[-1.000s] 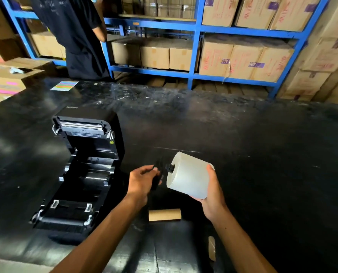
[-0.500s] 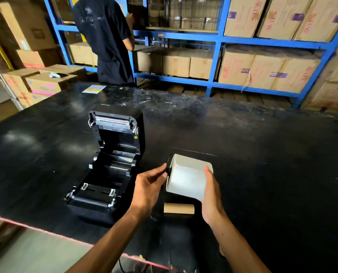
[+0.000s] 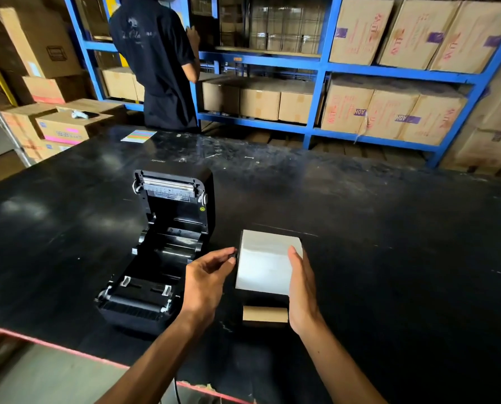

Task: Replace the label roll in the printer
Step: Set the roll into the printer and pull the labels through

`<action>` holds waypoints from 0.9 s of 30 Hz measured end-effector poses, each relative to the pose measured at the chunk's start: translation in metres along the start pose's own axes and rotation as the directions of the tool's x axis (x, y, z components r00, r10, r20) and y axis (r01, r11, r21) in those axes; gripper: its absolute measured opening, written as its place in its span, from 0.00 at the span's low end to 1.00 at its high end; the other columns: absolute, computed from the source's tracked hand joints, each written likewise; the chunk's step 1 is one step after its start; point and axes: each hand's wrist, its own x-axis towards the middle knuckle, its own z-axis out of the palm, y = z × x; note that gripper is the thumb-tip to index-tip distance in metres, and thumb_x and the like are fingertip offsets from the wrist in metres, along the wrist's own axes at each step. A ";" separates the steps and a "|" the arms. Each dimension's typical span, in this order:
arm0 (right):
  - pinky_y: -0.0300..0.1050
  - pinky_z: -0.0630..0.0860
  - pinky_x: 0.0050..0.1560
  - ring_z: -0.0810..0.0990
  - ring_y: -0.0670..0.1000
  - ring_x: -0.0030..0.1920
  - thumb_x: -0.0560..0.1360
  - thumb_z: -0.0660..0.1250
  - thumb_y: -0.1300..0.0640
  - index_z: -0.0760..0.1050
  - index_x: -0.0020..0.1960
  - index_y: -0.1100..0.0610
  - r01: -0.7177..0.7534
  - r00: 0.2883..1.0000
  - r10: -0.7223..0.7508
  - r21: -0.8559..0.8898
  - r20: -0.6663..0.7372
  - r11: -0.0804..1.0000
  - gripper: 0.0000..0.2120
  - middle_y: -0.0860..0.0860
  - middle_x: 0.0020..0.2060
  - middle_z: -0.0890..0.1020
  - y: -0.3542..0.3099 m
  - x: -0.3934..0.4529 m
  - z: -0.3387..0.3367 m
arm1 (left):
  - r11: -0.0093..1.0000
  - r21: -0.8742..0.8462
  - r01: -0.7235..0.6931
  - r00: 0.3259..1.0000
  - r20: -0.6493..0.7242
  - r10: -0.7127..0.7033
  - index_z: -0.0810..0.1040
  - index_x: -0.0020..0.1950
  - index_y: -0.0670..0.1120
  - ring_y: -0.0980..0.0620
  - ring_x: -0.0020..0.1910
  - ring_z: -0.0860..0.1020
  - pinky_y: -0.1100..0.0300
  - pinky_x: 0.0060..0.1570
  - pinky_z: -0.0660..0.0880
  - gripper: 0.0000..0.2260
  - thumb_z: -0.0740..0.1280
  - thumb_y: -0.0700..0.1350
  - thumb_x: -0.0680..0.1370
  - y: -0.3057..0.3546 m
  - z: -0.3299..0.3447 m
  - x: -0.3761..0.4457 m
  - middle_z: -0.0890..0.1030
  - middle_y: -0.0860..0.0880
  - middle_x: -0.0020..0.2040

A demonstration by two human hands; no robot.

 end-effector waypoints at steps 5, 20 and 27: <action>0.41 0.62 0.66 0.70 0.41 0.63 0.78 0.59 0.48 0.66 0.69 0.45 0.034 0.999 -0.034 -0.038 -0.012 0.999 0.19 0.37 0.62 0.72 0.006 0.003 0.032 | 1.000 -0.007 0.021 0.997 -0.070 -0.021 0.85 0.50 0.42 0.46 0.52 0.83 0.50 0.59 0.77 0.09 0.66 0.35 0.76 0.008 -0.021 0.011 0.86 0.44 0.48; 0.36 0.79 0.52 0.80 0.42 0.56 0.76 0.64 0.50 0.67 0.69 0.48 0.122 0.992 -0.121 -0.043 0.021 0.992 0.22 0.48 0.62 0.78 0.042 0.008 0.197 | 0.976 0.001 0.218 0.975 -0.037 -0.217 0.79 0.37 0.44 0.45 0.38 0.76 0.53 0.37 0.73 0.13 0.70 0.53 0.74 0.048 -0.143 0.095 0.78 0.43 0.38; 0.56 0.73 0.66 0.75 0.47 0.64 0.67 0.64 0.39 0.66 0.70 0.47 0.110 0.991 -0.118 -0.109 -0.070 0.988 0.33 0.50 0.66 0.74 0.062 -0.001 0.242 | 0.963 0.059 0.262 0.960 0.088 -0.266 0.81 0.46 0.41 0.46 0.43 0.80 0.45 0.43 0.82 0.14 0.69 0.52 0.75 0.038 -0.188 0.124 0.81 0.35 0.45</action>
